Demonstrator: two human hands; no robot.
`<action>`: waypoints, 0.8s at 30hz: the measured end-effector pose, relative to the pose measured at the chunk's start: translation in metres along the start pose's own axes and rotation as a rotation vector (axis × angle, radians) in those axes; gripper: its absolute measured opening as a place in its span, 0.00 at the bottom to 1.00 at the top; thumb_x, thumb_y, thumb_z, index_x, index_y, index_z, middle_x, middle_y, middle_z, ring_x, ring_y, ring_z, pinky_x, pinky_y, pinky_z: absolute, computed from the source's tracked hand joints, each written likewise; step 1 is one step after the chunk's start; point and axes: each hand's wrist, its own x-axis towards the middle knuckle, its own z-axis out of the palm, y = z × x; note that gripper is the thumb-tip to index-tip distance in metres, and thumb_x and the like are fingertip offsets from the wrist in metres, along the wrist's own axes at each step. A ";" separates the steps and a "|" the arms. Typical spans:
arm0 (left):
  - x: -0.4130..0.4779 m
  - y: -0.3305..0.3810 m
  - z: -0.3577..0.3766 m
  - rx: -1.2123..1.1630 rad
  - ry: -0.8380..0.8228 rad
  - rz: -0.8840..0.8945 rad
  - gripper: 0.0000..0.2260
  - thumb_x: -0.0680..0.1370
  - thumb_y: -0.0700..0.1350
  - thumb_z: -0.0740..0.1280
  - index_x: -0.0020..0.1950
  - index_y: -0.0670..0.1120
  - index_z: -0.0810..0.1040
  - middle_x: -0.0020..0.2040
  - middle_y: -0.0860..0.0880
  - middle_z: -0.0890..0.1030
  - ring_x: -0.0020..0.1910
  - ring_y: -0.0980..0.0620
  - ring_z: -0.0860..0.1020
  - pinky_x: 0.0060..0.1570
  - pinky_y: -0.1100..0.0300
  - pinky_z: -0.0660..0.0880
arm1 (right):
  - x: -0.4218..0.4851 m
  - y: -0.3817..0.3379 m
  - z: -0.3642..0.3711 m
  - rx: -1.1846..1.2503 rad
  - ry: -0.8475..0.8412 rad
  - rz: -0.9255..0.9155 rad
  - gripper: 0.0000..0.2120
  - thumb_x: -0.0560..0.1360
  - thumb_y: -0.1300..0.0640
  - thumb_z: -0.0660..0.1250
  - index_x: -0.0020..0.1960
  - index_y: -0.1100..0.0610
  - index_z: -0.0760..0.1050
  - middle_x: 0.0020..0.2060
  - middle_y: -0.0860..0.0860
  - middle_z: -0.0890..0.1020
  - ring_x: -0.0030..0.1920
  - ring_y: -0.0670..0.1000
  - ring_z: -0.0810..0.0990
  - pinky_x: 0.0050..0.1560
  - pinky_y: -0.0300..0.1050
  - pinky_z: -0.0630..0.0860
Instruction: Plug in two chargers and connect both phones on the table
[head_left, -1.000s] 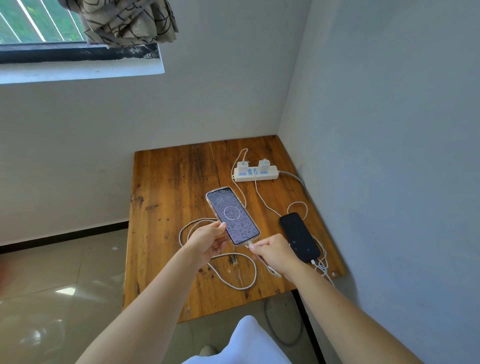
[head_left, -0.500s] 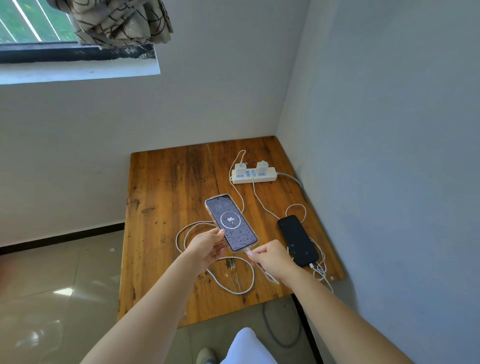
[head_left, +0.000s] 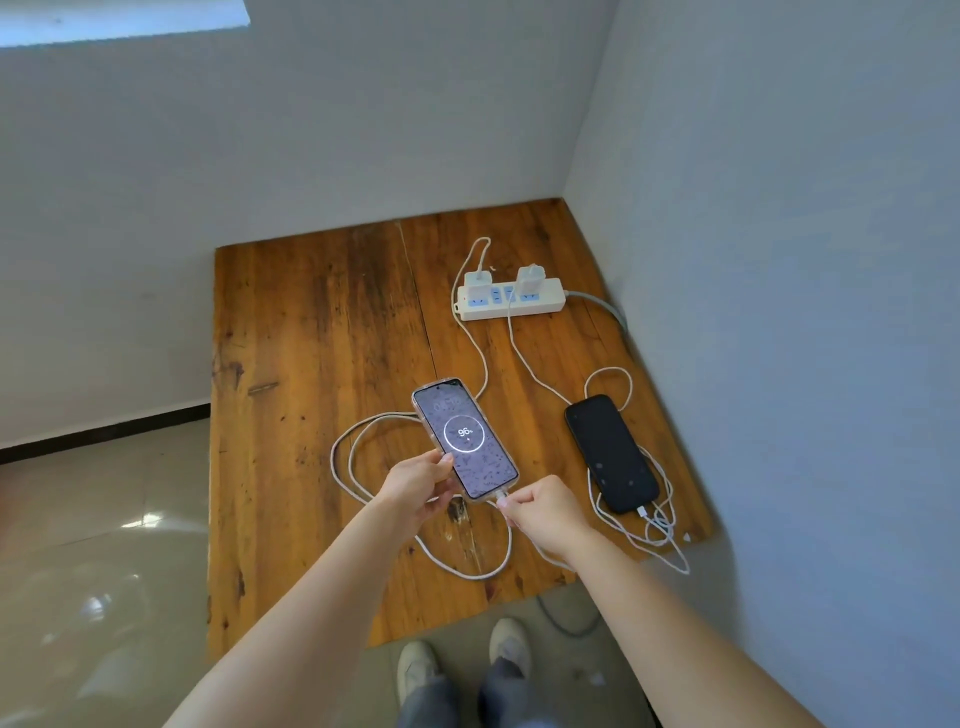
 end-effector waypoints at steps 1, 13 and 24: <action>0.009 -0.002 0.001 0.003 -0.003 -0.004 0.16 0.79 0.42 0.66 0.67 0.46 0.75 0.52 0.46 0.83 0.48 0.51 0.80 0.37 0.61 0.75 | 0.008 0.004 0.004 0.011 0.012 0.008 0.16 0.76 0.51 0.67 0.35 0.60 0.82 0.32 0.55 0.82 0.33 0.50 0.78 0.32 0.37 0.72; 0.068 -0.023 0.002 0.033 0.001 -0.061 0.17 0.79 0.42 0.65 0.68 0.47 0.75 0.51 0.47 0.83 0.48 0.52 0.79 0.40 0.61 0.75 | 0.059 0.033 0.027 -0.025 0.056 0.028 0.18 0.77 0.51 0.67 0.30 0.58 0.79 0.24 0.51 0.77 0.25 0.48 0.73 0.33 0.37 0.72; 0.055 -0.022 0.002 0.220 0.142 0.042 0.15 0.78 0.42 0.66 0.64 0.40 0.77 0.50 0.45 0.82 0.48 0.51 0.81 0.42 0.63 0.79 | 0.054 0.028 0.032 -0.106 0.106 0.005 0.08 0.76 0.55 0.68 0.52 0.58 0.81 0.44 0.52 0.83 0.34 0.44 0.74 0.32 0.33 0.69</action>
